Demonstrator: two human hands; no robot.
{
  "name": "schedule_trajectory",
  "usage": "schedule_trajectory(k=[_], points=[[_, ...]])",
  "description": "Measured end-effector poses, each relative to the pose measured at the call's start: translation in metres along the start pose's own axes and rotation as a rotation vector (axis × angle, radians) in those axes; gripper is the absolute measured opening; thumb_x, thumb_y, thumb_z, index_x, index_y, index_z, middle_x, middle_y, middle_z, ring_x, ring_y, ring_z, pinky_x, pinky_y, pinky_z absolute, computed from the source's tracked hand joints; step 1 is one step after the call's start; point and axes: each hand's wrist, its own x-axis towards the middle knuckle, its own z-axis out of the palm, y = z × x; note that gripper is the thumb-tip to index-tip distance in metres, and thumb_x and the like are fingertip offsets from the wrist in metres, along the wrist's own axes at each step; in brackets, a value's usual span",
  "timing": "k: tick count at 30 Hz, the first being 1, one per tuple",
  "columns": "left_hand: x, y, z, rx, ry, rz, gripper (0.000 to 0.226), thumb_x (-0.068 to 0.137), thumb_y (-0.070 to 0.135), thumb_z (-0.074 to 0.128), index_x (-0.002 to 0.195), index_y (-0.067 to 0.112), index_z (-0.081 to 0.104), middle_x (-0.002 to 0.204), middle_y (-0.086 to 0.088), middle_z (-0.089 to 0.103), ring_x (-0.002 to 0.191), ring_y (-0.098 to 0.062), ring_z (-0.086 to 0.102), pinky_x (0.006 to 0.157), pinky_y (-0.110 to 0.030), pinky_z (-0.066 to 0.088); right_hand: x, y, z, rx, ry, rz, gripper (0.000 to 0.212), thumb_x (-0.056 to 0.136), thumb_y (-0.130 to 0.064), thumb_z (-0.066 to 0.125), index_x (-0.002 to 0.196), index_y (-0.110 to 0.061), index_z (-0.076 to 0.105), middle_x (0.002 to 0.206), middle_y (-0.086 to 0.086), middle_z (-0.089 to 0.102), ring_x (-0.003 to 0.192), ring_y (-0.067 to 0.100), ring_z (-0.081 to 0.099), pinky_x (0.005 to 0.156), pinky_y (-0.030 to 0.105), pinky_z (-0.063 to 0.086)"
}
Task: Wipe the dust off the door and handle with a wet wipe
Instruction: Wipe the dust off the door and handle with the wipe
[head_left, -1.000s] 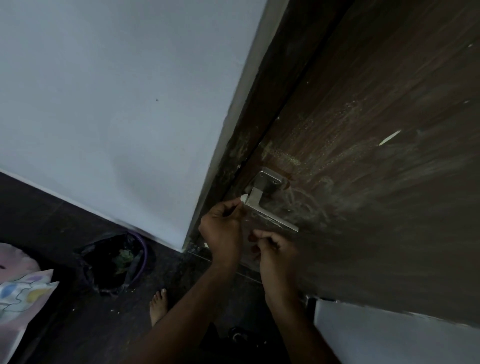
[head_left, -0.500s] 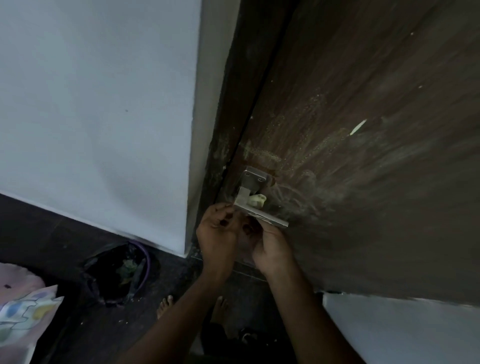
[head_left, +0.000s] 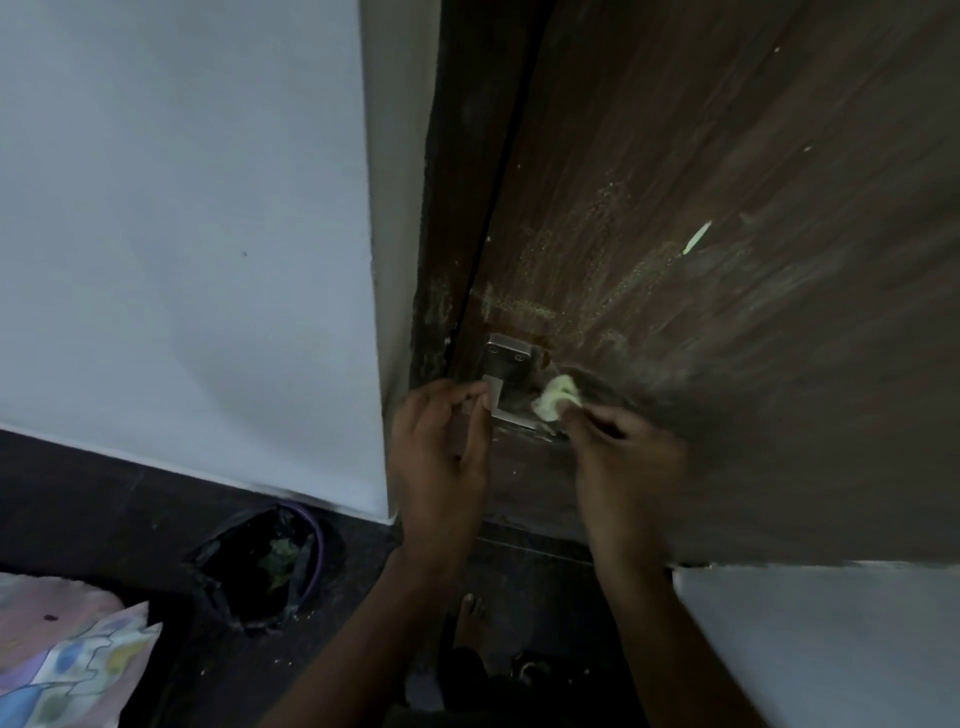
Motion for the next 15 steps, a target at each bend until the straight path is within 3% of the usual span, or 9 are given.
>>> schedule_trajectory(k=[1, 3, 5, 6, 8, 11, 13, 15], points=[[0.003, 0.0, 0.0, 0.005, -0.009, 0.001, 0.014, 0.096, 0.027, 0.064, 0.107, 0.027, 0.073, 0.102, 0.025, 0.061, 0.101, -0.004, 0.062, 0.085, -0.016, 0.047, -0.002, -0.006, 0.011, -0.046, -0.038, -0.028, 0.006, 0.079, -0.029, 0.08, 0.079, -0.024, 0.079, 0.056, -0.018, 0.069, 0.052, -0.005, 0.065, 0.046, 0.01, 0.046], [0.005, -0.001, -0.002, 0.019, -0.023, -0.007, 0.015, 0.096, 0.026, 0.064, 0.107, 0.03, 0.073, 0.1, 0.032, 0.059, 0.1, 0.003, 0.061, 0.084, -0.008, 0.042, -0.001, -0.011, 0.032, -0.155, -0.066, -0.06, 0.011, 0.083, -0.029, 0.077, 0.088, -0.02, 0.08, 0.068, -0.011, 0.074, 0.062, 0.005, 0.068, 0.071, 0.031, 0.057], [0.003, -0.004, -0.005, 0.018, -0.032, -0.051, 0.016, 0.097, 0.026, 0.063, 0.108, 0.031, 0.072, 0.101, 0.029, 0.061, 0.099, 0.003, 0.061, 0.083, -0.002, 0.04, -0.001, -0.012, 0.046, -0.363, 0.012, -0.101, 0.011, 0.086, -0.033, 0.072, 0.088, -0.025, 0.079, 0.076, -0.008, 0.075, 0.074, 0.011, 0.066, 0.091, 0.038, 0.038], [0.002, -0.006, -0.006, 0.023, -0.036, -0.066, 0.017, 0.097, 0.025, 0.062, 0.11, 0.03, 0.072, 0.101, 0.027, 0.061, 0.098, 0.004, 0.061, 0.083, 0.0, 0.038, -0.002, -0.013, 0.05, -0.44, 0.049, -0.119, 0.011, 0.086, -0.034, 0.07, 0.086, -0.026, 0.078, 0.077, -0.009, 0.075, 0.076, 0.011, 0.063, 0.09, 0.037, 0.028], [-0.001, -0.009, -0.008, 0.061, -0.059, -0.041, 0.017, 0.098, 0.022, 0.062, 0.112, 0.026, 0.071, 0.104, 0.023, 0.059, 0.094, 0.006, 0.057, 0.084, 0.002, 0.036, -0.002, -0.013, 0.052, -0.519, 0.058, -0.15, 0.011, 0.086, -0.033, 0.068, 0.081, -0.027, 0.077, 0.074, -0.009, 0.072, 0.079, 0.011, 0.061, 0.089, 0.038, 0.023], [-0.004, -0.012, -0.01, 0.127, -0.102, 0.043, 0.019, 0.098, 0.016, 0.061, 0.114, 0.017, 0.071, 0.108, 0.006, 0.064, 0.095, 0.006, 0.053, 0.087, 0.004, 0.034, 0.001, -0.02, 0.047, -0.526, 0.059, -0.179, 0.012, 0.085, -0.028, 0.07, 0.076, -0.025, 0.077, 0.069, -0.009, 0.07, 0.073, 0.01, 0.06, 0.092, 0.037, 0.025], [-0.002, -0.011, -0.01, 0.135, -0.106, 0.035, 0.02, 0.098, 0.016, 0.061, 0.115, 0.016, 0.072, 0.109, 0.002, 0.066, 0.096, 0.001, 0.057, 0.088, 0.003, 0.034, 0.002, -0.023, 0.043, -0.439, 0.094, -0.225, 0.006, 0.083, -0.027, 0.073, 0.082, -0.024, 0.078, 0.078, -0.009, 0.074, 0.076, 0.011, 0.066, 0.089, 0.033, 0.024], [0.001, -0.01, -0.012, 0.128, -0.102, 0.021, 0.021, 0.099, 0.017, 0.06, 0.116, 0.016, 0.073, 0.109, 0.002, 0.067, 0.096, 0.0, 0.058, 0.088, 0.003, 0.034, -0.002, -0.023, 0.041, -0.37, 0.12, -0.246, 0.009, 0.083, -0.029, 0.075, 0.089, -0.023, 0.078, 0.089, -0.008, 0.076, 0.084, 0.013, 0.069, 0.1, 0.045, 0.033]])
